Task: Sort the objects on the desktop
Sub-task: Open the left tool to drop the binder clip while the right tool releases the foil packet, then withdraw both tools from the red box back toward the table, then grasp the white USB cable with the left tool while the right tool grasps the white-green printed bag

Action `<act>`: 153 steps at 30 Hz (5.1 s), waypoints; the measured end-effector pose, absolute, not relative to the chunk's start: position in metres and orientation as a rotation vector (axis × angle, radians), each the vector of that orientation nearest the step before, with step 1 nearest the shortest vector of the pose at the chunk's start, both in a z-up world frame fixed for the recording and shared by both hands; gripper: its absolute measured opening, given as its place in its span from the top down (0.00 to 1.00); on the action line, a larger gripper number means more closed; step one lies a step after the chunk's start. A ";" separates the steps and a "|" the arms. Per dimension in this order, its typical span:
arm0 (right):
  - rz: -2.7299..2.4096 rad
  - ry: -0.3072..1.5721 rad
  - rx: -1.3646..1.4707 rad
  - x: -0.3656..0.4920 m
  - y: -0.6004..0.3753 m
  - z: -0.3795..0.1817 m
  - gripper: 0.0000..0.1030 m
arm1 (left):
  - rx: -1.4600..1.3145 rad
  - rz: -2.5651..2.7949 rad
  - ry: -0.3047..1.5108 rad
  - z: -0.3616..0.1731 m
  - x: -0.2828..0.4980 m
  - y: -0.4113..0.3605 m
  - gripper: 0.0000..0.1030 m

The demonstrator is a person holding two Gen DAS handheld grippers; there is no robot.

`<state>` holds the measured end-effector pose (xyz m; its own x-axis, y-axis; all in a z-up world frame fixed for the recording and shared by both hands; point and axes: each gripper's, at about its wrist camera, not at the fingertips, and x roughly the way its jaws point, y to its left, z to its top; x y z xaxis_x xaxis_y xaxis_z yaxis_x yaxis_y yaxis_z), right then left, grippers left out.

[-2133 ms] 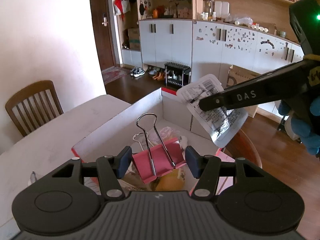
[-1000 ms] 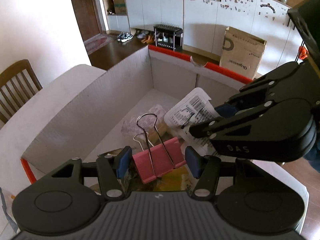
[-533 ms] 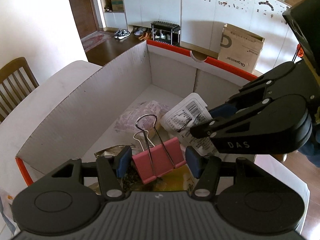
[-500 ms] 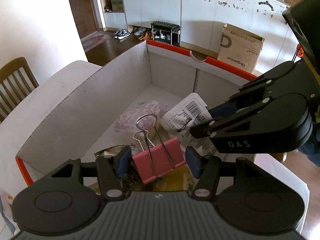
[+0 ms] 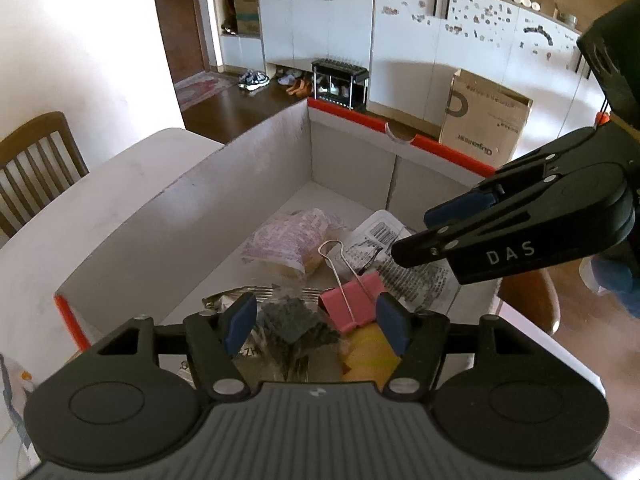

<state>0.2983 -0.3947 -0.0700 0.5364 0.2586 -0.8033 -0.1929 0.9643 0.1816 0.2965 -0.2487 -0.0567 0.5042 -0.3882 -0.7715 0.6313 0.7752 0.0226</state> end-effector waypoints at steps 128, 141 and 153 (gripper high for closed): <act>0.389 0.984 -0.128 0.353 -0.022 -0.114 0.12 | 0.154 -0.386 0.805 -0.151 0.152 0.115 0.00; 0.364 1.024 -0.124 0.362 -0.013 -0.134 0.13 | 0.171 -0.365 0.781 -0.151 0.147 0.111 0.07; 0.364 1.028 -0.135 0.356 -0.015 -0.135 0.40 | 0.173 -0.372 0.775 -0.148 0.146 0.111 0.25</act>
